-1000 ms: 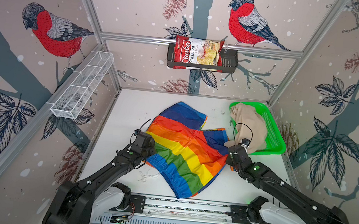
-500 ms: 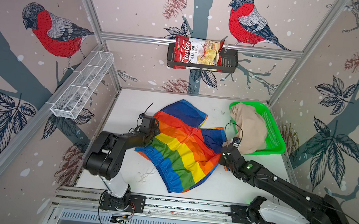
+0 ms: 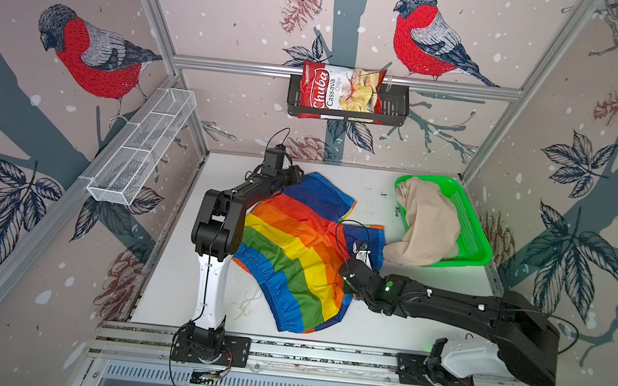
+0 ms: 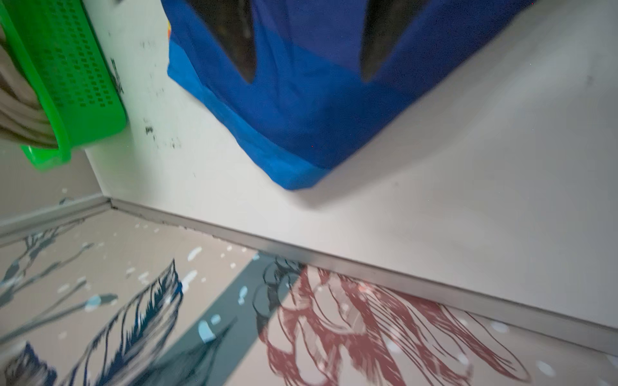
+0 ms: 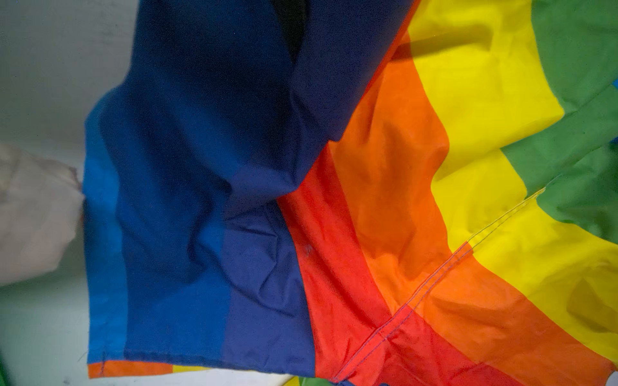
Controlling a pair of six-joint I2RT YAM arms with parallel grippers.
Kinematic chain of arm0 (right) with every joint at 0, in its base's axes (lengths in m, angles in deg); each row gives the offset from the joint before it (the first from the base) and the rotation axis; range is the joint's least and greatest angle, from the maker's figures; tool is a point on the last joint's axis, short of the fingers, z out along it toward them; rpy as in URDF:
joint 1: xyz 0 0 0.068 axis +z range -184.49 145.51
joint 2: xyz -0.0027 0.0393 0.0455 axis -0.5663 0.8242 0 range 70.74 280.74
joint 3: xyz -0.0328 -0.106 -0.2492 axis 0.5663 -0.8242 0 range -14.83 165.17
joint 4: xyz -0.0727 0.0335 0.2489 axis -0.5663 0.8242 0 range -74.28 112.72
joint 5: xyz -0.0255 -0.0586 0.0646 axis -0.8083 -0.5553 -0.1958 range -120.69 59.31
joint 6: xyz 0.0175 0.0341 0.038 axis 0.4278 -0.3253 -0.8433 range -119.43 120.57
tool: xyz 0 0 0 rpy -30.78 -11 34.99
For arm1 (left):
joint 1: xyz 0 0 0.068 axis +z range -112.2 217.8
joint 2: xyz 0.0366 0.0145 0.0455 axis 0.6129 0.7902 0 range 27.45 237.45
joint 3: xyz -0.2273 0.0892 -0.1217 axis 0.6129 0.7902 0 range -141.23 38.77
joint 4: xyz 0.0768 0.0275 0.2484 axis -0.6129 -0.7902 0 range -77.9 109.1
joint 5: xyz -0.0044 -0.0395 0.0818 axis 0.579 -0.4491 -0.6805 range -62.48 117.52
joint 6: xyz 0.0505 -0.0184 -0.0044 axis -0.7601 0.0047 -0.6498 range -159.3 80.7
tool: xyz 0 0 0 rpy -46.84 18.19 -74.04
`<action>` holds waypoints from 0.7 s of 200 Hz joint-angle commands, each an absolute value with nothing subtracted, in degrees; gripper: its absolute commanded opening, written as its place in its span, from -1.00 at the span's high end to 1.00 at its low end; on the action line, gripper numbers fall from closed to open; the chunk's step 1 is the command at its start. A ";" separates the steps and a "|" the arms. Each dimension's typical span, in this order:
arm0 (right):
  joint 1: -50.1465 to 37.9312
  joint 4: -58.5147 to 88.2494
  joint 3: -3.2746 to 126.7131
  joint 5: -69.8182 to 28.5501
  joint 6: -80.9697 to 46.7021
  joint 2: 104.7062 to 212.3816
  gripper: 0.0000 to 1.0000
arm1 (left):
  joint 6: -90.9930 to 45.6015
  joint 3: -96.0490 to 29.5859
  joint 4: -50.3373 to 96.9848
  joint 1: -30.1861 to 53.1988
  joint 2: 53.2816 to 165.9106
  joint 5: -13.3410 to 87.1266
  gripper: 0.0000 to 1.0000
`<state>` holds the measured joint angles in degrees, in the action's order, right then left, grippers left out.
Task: Fold and stack the shorts
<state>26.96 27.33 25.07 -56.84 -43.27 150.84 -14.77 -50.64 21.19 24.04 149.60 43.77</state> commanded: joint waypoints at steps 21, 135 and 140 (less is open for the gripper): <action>18.94 23.23 22.26 -50.56 -43.91 146.72 1.00 | -20.54 -45.50 13.68 17.68 147.72 35.83 -0.63; 15.12 21.83 18.40 -44.45 -50.53 137.76 0.99 | -18.47 -75.46 5.89 9.91 172.03 37.32 -0.42; 15.23 21.25 18.16 -44.01 -51.02 137.72 0.98 | -18.41 -78.41 5.40 9.46 173.87 38.23 -0.42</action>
<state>14.87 24.25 18.99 -47.51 -47.66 138.27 -19.51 -70.07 11.20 11.38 167.57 33.76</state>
